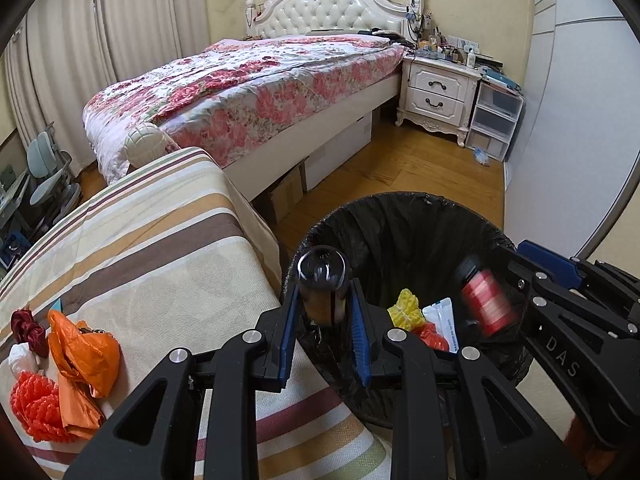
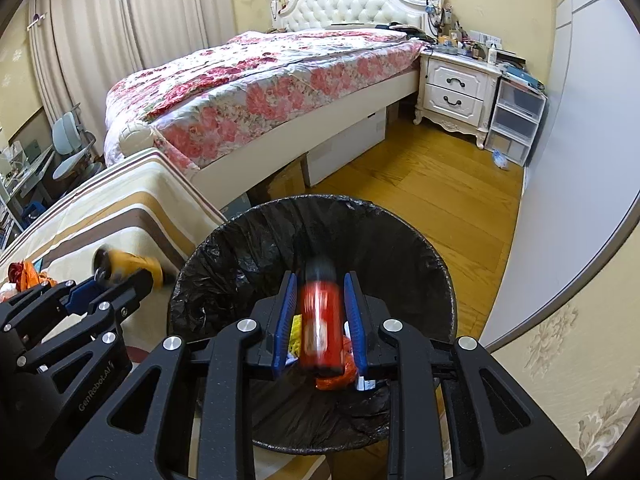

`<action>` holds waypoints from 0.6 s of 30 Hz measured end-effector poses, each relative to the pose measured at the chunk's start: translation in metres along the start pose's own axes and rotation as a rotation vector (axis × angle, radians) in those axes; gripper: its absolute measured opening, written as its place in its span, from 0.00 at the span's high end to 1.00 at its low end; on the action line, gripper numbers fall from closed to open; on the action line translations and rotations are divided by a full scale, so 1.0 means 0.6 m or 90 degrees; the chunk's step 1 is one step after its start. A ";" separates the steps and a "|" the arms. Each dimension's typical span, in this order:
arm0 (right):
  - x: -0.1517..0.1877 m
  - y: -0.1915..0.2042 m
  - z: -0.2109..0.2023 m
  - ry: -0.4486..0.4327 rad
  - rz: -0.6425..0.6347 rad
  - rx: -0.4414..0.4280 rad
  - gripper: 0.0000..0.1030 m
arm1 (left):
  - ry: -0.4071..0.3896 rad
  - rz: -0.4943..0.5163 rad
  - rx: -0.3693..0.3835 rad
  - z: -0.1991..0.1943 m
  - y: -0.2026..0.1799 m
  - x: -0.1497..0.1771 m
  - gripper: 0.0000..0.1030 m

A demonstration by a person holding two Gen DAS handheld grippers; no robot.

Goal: Collect trash
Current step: 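Open both tools to drop the bottles into the bin, then move both tools back over the bed toward the orange mesh sponge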

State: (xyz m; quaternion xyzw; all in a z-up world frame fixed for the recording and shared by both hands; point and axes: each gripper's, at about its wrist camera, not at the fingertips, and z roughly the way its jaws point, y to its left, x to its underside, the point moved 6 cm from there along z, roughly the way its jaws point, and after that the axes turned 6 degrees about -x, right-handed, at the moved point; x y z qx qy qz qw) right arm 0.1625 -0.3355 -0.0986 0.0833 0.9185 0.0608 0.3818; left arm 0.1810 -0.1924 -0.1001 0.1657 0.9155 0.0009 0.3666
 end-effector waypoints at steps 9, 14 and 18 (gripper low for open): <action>0.002 -0.009 -0.011 -0.007 0.010 0.012 0.61 | -0.015 0.001 -0.010 -0.010 0.001 -0.002 0.36; 0.004 -0.003 -0.022 -0.011 0.013 0.009 0.56 | -0.022 -0.004 -0.019 -0.027 0.015 0.003 0.32; 0.015 0.013 -0.033 -0.012 0.011 -0.001 0.53 | -0.022 -0.020 -0.023 -0.046 0.042 0.014 0.32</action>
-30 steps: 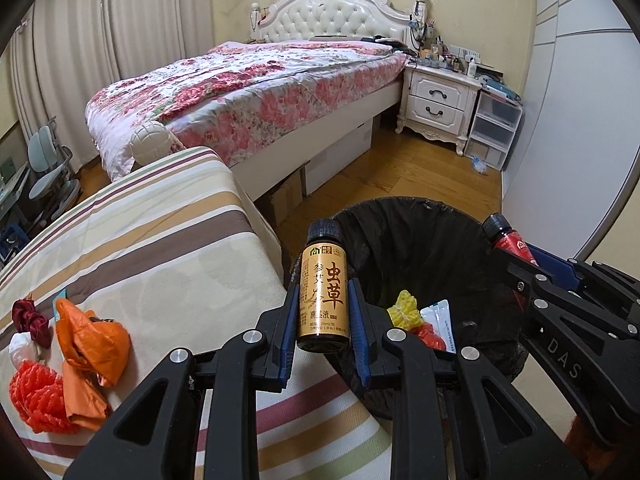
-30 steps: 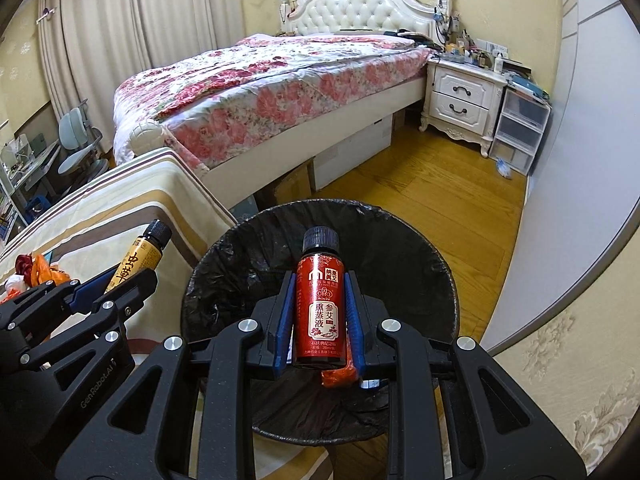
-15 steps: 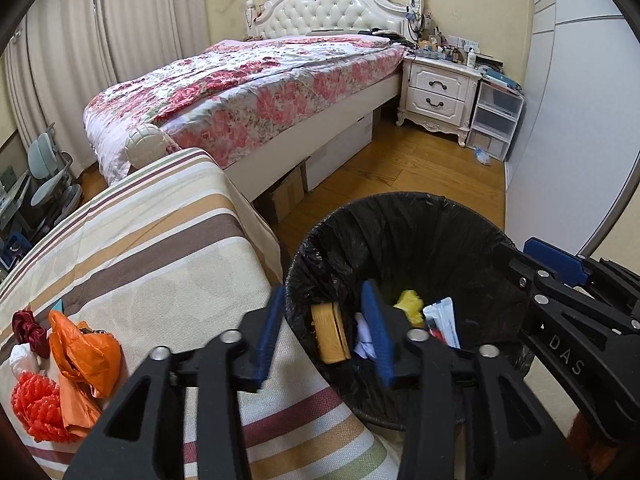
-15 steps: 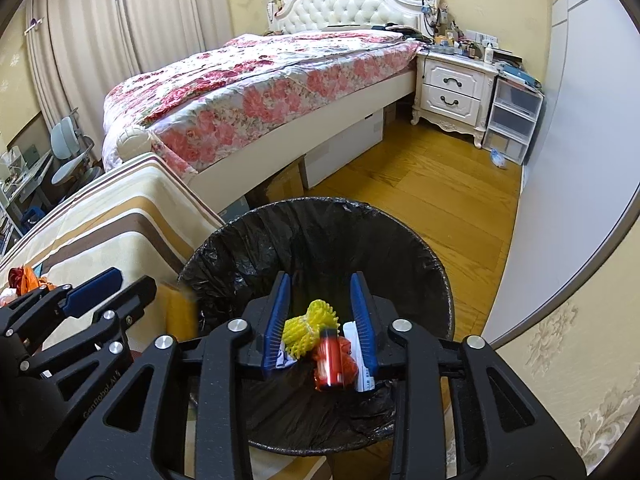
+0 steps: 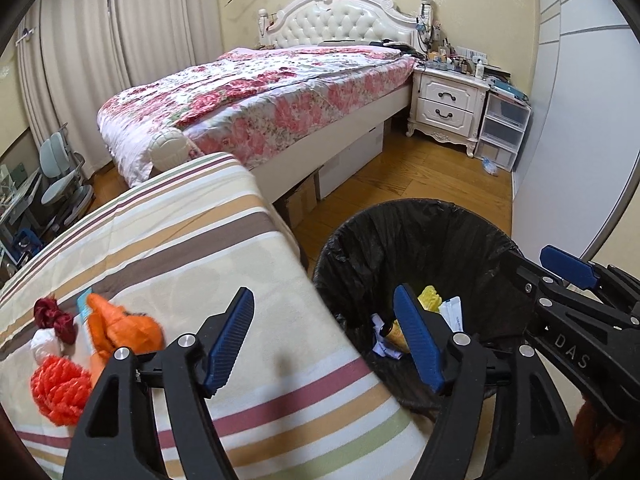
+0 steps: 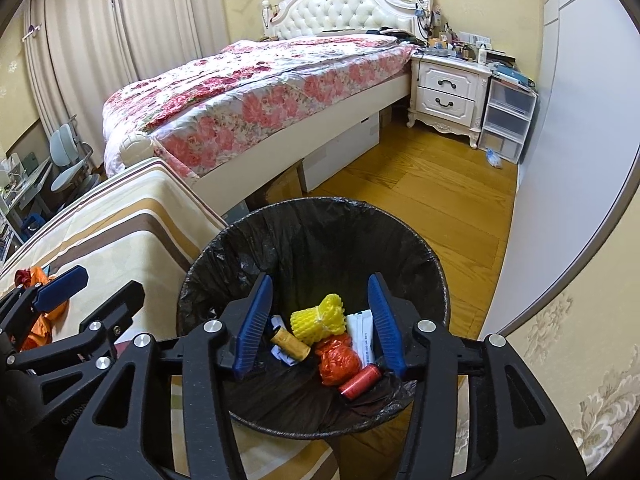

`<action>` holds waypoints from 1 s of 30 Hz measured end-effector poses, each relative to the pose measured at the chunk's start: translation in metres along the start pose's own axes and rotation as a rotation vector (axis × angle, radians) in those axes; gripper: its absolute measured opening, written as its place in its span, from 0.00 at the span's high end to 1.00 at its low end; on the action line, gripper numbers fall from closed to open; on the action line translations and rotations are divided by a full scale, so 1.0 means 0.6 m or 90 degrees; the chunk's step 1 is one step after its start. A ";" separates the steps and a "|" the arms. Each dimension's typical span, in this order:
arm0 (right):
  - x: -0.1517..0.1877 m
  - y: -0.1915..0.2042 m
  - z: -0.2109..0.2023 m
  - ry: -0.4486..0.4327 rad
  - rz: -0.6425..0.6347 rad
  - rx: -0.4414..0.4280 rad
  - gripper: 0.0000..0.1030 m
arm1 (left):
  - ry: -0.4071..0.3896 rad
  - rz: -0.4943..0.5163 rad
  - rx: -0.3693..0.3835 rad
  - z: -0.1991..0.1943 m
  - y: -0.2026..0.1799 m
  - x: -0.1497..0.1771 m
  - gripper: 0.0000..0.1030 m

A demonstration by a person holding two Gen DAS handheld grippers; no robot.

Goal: Collect trash
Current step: 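Move both tools back over the bed toward the orange mesh sponge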

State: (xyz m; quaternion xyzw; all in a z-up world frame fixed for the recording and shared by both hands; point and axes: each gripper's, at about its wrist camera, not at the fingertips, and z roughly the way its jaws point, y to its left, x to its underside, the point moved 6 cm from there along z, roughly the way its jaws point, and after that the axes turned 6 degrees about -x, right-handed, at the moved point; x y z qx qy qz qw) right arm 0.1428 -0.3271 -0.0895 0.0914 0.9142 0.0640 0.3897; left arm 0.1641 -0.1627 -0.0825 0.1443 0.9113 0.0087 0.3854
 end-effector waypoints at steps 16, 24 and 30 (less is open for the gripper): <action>0.075 0.147 -0.033 0.035 -0.068 -0.086 0.51 | 0.021 -0.083 -0.065 -0.075 0.148 0.113 0.31; 0.109 0.229 -0.036 0.057 -0.125 -0.123 0.51 | 0.027 -0.128 -0.118 -0.096 0.230 0.153 0.30; 0.118 0.268 -0.030 0.070 -0.157 -0.127 0.50 | 0.039 -0.167 -0.129 -0.093 0.269 0.162 0.30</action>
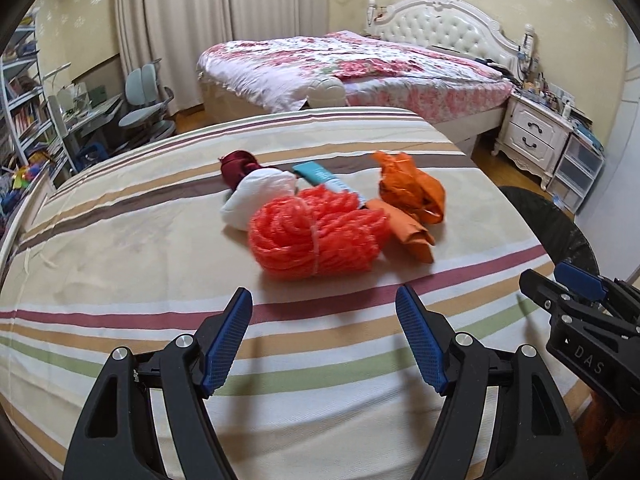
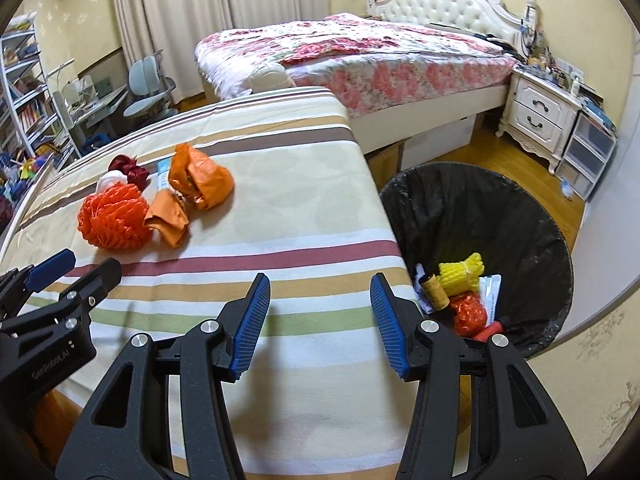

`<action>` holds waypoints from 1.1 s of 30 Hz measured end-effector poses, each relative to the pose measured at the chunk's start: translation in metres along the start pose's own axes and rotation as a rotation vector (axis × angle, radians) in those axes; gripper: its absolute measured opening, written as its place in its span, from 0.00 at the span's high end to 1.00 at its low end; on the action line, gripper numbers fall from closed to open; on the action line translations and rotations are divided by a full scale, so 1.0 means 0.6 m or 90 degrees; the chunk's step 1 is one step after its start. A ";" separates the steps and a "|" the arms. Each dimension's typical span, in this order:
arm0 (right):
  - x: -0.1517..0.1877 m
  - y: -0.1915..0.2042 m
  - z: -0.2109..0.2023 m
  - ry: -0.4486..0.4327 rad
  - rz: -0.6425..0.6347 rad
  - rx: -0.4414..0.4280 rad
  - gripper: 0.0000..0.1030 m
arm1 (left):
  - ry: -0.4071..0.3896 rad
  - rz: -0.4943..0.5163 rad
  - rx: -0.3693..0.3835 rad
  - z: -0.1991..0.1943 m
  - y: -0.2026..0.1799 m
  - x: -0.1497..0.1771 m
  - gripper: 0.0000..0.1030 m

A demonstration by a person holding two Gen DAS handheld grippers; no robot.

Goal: Collect trash
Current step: 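Move both tools back over the bed toward the orange mesh sponge, then grasp the orange mesh sponge with the left tool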

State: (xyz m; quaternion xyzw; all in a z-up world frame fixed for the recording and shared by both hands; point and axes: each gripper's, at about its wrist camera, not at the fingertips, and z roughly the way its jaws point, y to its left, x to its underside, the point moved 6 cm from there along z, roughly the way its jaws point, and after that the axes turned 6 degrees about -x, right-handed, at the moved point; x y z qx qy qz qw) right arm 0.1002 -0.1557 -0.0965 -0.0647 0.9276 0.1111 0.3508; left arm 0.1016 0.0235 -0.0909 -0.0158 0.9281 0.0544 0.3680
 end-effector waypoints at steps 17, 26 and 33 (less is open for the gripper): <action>-0.020 0.037 0.034 0.018 -0.027 -0.017 0.49 | 0.004 -0.007 0.009 0.032 0.017 -0.030 0.29; -0.020 0.035 0.036 0.019 -0.022 -0.021 0.49 | -0.008 0.001 0.038 0.029 0.013 -0.031 0.42; -0.021 0.034 0.032 0.016 -0.025 -0.018 0.49 | -0.010 -0.002 0.045 0.013 0.020 -0.018 0.44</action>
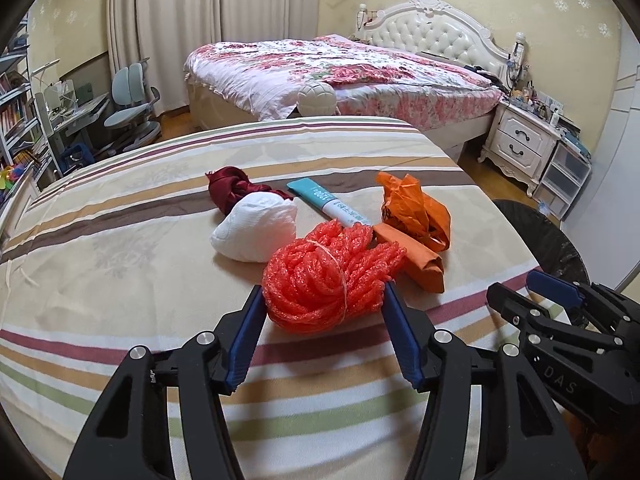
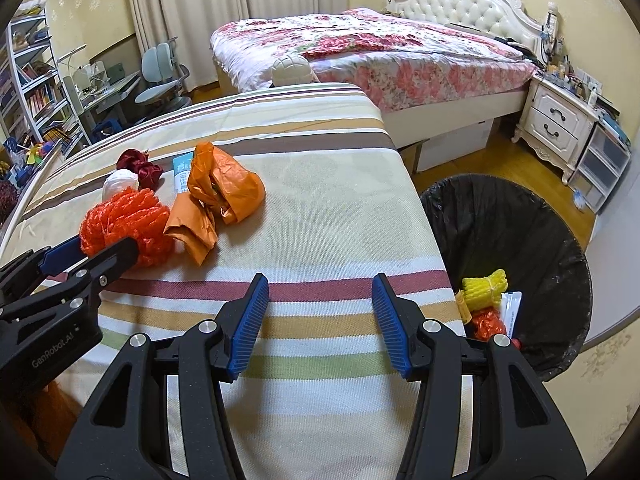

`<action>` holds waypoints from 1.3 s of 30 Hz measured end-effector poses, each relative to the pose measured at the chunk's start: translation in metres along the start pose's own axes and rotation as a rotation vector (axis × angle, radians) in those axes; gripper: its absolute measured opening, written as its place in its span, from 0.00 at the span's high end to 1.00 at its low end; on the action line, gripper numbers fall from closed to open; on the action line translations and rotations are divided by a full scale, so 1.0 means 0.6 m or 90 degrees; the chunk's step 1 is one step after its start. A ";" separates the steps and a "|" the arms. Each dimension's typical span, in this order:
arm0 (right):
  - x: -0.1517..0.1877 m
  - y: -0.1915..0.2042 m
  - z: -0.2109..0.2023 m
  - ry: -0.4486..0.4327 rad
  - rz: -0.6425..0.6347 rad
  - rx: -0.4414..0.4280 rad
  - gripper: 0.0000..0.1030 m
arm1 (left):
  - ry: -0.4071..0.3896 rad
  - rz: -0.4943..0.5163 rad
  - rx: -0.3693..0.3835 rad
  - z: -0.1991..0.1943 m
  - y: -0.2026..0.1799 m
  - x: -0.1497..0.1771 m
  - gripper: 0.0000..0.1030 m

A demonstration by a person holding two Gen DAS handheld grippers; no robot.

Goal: Collect trash
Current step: 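Grasp the orange mesh sponge with the left tool, then grasp the folded orange bag with the right tool while the left tool holds the sponge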

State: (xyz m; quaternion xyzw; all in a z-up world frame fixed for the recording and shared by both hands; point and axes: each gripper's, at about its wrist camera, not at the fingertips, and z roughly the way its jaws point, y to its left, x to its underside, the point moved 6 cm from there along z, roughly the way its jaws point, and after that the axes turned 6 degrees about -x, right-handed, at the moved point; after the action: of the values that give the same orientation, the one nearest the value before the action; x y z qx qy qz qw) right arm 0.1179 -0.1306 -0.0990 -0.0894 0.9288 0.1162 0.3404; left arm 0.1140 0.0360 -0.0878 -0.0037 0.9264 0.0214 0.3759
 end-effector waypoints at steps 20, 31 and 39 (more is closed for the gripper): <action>0.009 0.099 0.013 0.019 -0.060 -0.046 0.49 | -0.003 -0.072 -0.050 -0.046 0.110 0.041 0.44; -0.006 0.153 0.039 0.031 -0.083 -0.073 0.49 | -0.007 -0.109 -0.087 -0.042 0.173 0.044 0.44; -0.016 0.165 0.051 0.030 -0.095 -0.056 0.67 | -0.003 -0.123 -0.089 -0.034 0.194 0.045 0.44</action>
State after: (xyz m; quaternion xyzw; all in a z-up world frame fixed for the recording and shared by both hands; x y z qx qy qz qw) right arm 0.1196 -0.0267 -0.1002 -0.1762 0.9213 0.1286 0.3218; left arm 0.0776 0.1514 -0.0877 -0.1188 0.9171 0.0498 0.3773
